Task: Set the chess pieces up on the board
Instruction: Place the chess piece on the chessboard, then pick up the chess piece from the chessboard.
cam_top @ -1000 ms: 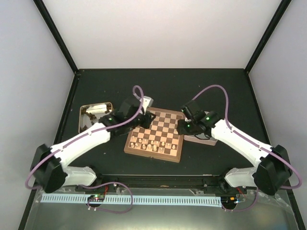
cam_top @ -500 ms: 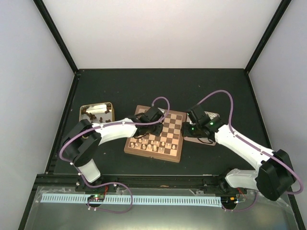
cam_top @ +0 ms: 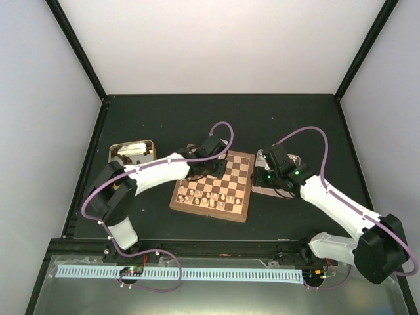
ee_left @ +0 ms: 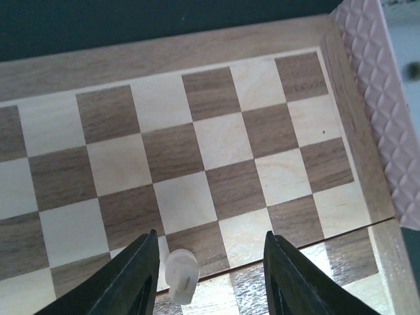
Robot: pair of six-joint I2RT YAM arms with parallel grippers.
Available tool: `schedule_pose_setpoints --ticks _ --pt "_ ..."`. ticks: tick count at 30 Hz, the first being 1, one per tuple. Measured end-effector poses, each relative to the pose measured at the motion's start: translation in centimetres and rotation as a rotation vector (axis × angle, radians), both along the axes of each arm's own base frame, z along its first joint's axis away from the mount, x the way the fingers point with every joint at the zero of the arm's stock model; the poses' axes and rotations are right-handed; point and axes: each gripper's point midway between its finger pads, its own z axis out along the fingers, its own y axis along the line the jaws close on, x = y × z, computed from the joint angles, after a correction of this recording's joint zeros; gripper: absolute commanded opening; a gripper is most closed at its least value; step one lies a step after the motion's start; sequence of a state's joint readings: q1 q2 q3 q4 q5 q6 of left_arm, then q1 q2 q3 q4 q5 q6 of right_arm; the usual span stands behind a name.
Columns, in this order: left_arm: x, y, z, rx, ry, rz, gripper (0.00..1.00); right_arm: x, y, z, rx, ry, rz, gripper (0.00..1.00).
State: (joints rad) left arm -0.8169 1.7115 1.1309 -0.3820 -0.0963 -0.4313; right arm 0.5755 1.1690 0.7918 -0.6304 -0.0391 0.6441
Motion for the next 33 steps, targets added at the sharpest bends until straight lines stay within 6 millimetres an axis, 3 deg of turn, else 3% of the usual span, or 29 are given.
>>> schedule_pose_setpoints --ticks 4,8,15,20,23,29,33 --pt "0.5 0.2 0.7 -0.009 0.048 0.015 0.46 0.1 -0.1 0.0 0.01 -0.008 -0.001 0.51" --pt "-0.1 0.4 -0.4 0.012 0.124 0.005 0.46 -0.1 -0.2 -0.4 0.012 0.002 -0.003 0.51" --pt "-1.6 0.9 -3.0 0.072 0.229 -0.017 0.22 -0.1 -0.2 -0.6 0.018 0.006 -0.001 0.5" --pt "-1.7 1.0 -2.9 0.085 0.232 -0.03 0.11 0.0 0.0 -0.5 0.027 0.001 0.002 0.5" --pt "-1.4 0.8 -2.6 0.083 0.223 -0.033 0.12 0.0 0.0 -0.5 0.03 -0.001 0.001 0.5" --pt "-1.3 0.8 -2.3 0.089 0.215 -0.044 0.32 0.1 0.0 -0.5 0.031 -0.001 0.0 0.5" --pt "-1.2 0.7 -2.2 0.09 0.21 -0.049 0.34 0.1 0.1 -0.4 0.036 -0.004 0.001 0.5"
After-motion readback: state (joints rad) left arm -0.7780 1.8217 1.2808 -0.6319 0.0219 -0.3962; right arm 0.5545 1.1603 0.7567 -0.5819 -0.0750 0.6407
